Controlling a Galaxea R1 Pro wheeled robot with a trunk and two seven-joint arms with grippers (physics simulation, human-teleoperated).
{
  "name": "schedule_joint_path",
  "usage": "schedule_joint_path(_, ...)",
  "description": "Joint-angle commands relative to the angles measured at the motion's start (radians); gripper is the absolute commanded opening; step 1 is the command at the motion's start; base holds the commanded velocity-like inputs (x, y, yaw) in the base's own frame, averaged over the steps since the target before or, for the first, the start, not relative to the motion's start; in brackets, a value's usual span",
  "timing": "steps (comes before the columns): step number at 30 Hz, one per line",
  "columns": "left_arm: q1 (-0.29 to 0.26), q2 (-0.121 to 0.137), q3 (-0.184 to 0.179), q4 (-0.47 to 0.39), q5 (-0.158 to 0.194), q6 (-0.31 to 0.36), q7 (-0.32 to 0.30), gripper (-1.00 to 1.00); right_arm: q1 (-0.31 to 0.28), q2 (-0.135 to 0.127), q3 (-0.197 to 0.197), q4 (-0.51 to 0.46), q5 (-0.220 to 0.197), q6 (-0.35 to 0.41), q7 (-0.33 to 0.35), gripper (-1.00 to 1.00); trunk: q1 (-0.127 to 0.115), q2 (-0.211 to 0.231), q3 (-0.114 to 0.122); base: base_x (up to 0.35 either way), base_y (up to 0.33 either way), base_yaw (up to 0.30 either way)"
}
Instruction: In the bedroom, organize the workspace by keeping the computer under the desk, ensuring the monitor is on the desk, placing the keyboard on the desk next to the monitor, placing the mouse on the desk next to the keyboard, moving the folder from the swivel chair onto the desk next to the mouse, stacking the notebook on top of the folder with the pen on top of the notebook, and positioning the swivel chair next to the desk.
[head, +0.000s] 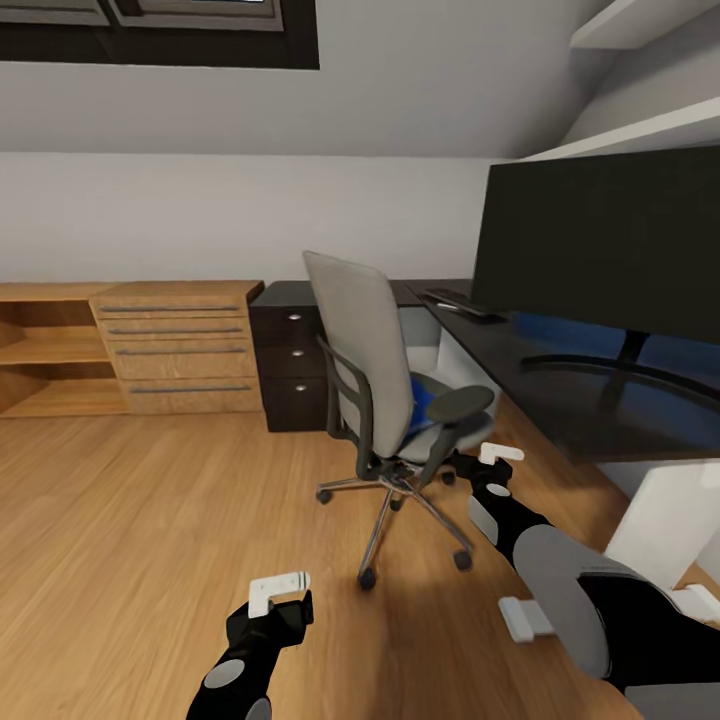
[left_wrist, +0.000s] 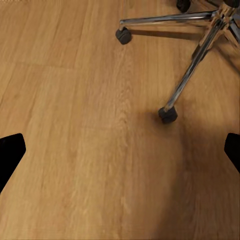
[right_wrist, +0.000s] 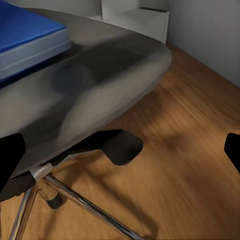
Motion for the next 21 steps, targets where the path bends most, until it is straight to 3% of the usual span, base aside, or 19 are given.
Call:
schedule_joint_path(1, 0.000, 0.000, -0.001, -0.001, 0.011, 0.001, 0.010, 1.00, -0.001, 0.001, 0.000, 0.001, -0.007, -0.006, 0.003, 1.00, 0.000, 0.000, -0.001, 0.199, 0.000, 0.000)
schedule_joint_path(15, 0.000, 0.000, 0.018, -0.001, 0.011, 0.003, 0.009, 1.00, -0.001, 0.004, 0.000, 0.001, -0.007, -0.007, 0.007, 1.00, 0.000, 0.000, -0.001, 0.071, 0.000, 0.002)
schedule_joint_path(21, 0.000, -0.001, 0.021, -0.001, 0.011, 0.003, 0.009, 1.00, -0.001, 0.004, 0.000, 0.001, -0.007, -0.007, 0.007, 1.00, 0.000, 0.000, -0.001, 0.002, 0.000, 0.118)
